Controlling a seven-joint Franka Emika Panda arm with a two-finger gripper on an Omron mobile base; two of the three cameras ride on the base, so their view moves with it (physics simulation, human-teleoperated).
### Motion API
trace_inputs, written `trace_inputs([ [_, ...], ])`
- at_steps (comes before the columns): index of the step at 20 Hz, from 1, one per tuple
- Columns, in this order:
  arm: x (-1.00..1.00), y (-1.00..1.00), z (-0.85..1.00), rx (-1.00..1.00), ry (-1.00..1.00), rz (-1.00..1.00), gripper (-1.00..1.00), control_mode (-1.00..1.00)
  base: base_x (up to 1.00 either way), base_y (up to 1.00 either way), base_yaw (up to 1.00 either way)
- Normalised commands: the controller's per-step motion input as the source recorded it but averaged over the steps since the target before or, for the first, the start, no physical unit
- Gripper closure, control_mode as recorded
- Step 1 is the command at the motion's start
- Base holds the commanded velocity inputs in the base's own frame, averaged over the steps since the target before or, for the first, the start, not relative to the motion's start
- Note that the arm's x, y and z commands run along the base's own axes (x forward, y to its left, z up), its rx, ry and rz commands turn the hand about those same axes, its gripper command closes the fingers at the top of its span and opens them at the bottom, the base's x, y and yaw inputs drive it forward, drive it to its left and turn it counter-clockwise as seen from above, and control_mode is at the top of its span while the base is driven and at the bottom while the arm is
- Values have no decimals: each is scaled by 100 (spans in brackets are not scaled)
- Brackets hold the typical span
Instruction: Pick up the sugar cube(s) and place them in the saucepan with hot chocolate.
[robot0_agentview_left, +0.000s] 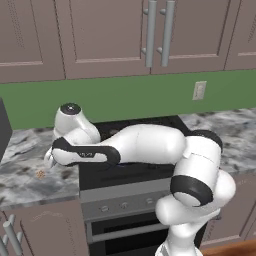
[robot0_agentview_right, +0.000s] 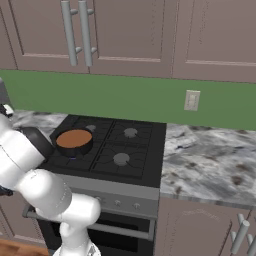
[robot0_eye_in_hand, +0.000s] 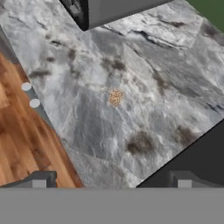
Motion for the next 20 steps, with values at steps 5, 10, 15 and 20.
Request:
trace_inputs([
  [5, 0, 29, -11, -17, 2, 0, -100, -100, 0, 0, 0],
  [10, 0, 2, -20, -5, 8, 0, -100, -100, 0, 0, 0],
  [15, 3, 0, -63, 0, 5, 0, -100, -100, 0, 0, 0],
  [20, 2, 0, -67, 0, 0, 0, -100, -100, 0, 0, 0],
])
